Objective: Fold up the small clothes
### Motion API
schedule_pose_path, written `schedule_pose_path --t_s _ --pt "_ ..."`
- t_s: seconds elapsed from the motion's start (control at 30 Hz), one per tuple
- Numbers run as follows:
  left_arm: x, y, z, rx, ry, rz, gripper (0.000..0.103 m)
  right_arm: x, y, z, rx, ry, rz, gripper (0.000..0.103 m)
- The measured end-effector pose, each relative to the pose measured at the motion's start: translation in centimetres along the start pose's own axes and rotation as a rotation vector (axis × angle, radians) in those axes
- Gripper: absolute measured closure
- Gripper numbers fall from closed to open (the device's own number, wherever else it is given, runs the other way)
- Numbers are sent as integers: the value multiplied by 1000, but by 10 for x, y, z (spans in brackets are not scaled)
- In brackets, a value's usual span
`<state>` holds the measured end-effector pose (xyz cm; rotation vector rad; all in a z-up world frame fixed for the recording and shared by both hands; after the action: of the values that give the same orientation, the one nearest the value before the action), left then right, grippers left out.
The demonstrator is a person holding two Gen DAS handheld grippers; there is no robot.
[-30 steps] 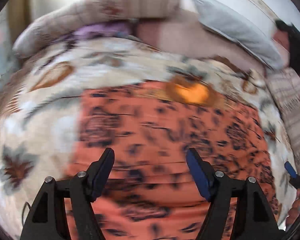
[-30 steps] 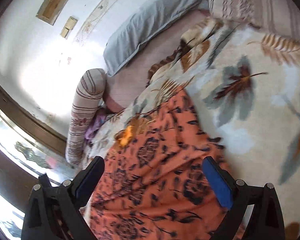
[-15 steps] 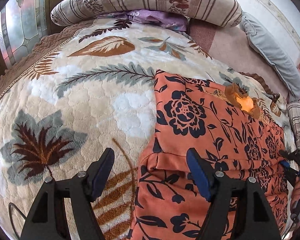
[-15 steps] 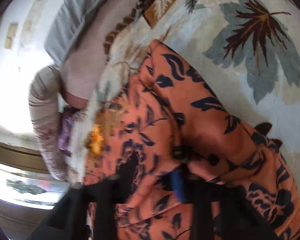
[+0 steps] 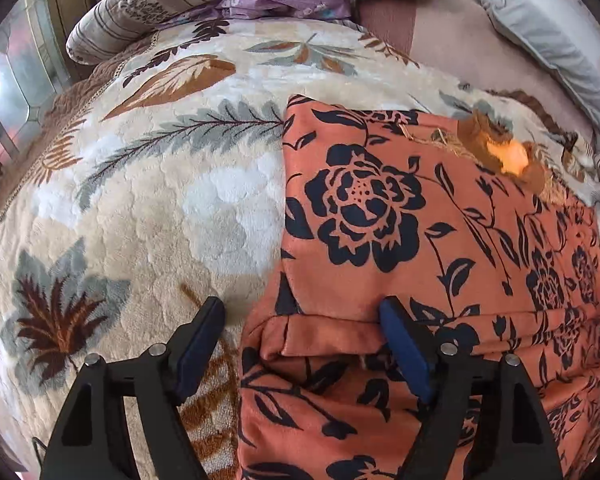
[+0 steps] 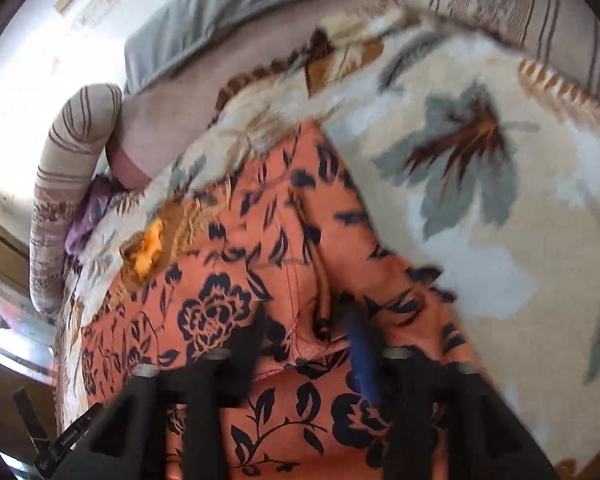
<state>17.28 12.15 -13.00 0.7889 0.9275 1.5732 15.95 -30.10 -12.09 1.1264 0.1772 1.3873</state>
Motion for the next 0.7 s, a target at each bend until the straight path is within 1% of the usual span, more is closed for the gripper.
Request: schedule_pose_path --t_s 0.03,0.07,0.1,0.13,0.17,0.2,0.23,0.27,0.3,0.33,0.37,0.4,0.47,0.53,0.57,0.6,0.7 --pt "1 0 0 -1 7 -1 22 5 14 5 -51 12 12 37" --pt "1 -1 0 -1 13 -4 22 13 23 11 -81 25 50 37" --pt "2 -1 -1 -4 12 -4 21 21 28 17 -95 34 111 37" --pt "1 -1 -1 -7 8 0 21 30 27 24 -78 41 198 36" --pt "1 -1 0 -9 5 5 21 35 20 29 -32 44 285 33" --pt "1 -1 0 -9 7 6 21 40 7 35 14 41 339 32" --pt "1 -1 0 -9 12 6 20 37 -8 39 51 35 349 30" --pt "1 0 0 -9 14 9 20 30 -34 42 114 24 341 24" --pt "0 0 0 -7 12 11 20 16 -63 42 182 -12 297 26" --pt "0 2 1 -4 9 14 20 -1 -81 39 226 -92 274 31" --pt "1 5 1 -1 6 18 20 -6 -74 40 179 -119 302 33" --pt "1 10 1 -8 4 18 20 -1 -61 41 153 -90 316 32" --pt "2 20 0 -25 -3 30 20 13 -33 38 116 9 309 32" --pt "6 35 -6 -47 -6 15 20 18 -5 26 108 76 320 32" --pt "7 43 -10 -56 -8 13 20 22 9 15 100 106 317 31" --pt "10 52 -16 -62 -12 16 20 18 25 4 94 130 305 29" --pt "19 82 -36 -89 -8 17 20 2 61 -29 108 174 261 28"
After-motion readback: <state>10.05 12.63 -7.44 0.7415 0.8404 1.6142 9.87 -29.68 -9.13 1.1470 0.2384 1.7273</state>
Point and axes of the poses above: each gripper's, at about its wrist camera, not at the fingertips, and y roughly against the way its jaws point, x to its left, z to its top, the point moved 1 cm from there along -y, roughly the way its jaws point, and after that the axes turned 3 degrees about z, right-handed, at the moved point
